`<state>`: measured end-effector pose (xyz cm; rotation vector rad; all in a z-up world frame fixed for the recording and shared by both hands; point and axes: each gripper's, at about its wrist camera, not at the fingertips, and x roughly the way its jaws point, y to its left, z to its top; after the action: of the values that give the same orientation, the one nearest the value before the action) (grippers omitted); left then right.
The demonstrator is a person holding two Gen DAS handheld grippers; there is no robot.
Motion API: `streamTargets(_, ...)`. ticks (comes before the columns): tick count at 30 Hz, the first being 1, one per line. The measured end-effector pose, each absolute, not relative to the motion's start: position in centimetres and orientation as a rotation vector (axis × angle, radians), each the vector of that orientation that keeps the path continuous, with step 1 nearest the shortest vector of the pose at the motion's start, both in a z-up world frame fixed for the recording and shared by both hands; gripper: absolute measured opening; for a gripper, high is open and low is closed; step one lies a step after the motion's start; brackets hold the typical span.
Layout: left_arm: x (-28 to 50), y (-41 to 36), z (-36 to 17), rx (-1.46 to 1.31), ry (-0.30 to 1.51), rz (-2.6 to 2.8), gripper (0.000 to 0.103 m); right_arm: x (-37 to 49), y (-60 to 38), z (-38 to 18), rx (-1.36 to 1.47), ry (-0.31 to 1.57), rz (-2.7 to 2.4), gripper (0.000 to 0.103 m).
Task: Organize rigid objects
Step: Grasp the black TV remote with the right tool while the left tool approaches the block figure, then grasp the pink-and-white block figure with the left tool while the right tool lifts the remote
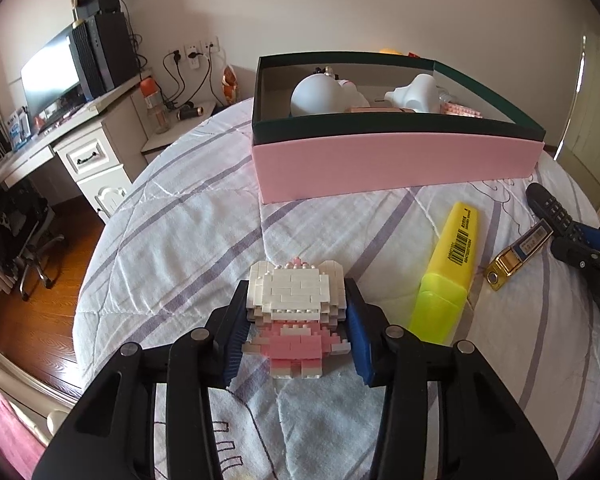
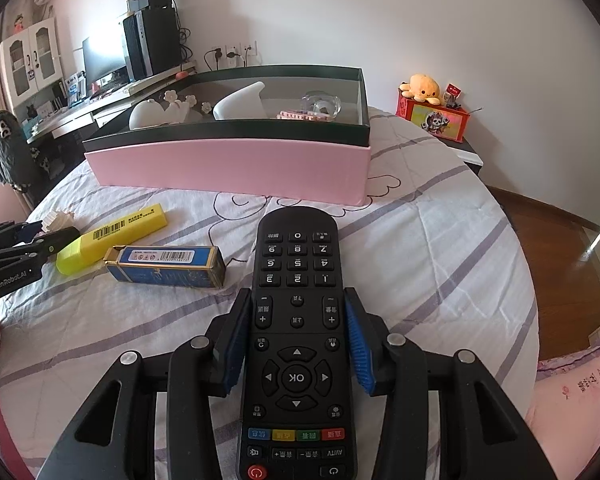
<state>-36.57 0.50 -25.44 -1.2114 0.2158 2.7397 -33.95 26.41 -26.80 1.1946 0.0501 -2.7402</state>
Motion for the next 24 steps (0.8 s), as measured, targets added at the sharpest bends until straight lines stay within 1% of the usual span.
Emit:
streamTargets(6,-35.8,0.4,-24.9,-1.179,0.208,2.757,0.044,-33.6,26.3,-26.6,1.168,0.060,-2.755,0.044)
streamTargets(12,-33.5,0.6,-22.9,-1.112,0.167,2.748,0.044,-32.6,26.7,-25.9,1.140,-0.009,-2.763,0.044)
streamTargets(16,-31.3,0.9,-20.7,-1.026,0.161,2.756,0.044,-30.3,26.2,-24.0,1.033,-0.090,-2.749,0.044)
streamTargets(24,-26.5,0.7,-15.5,-0.821,0.133,2.821,0.044,-26.6,24.1,-18.7,0.847,-0.053,-2.747,0.045)
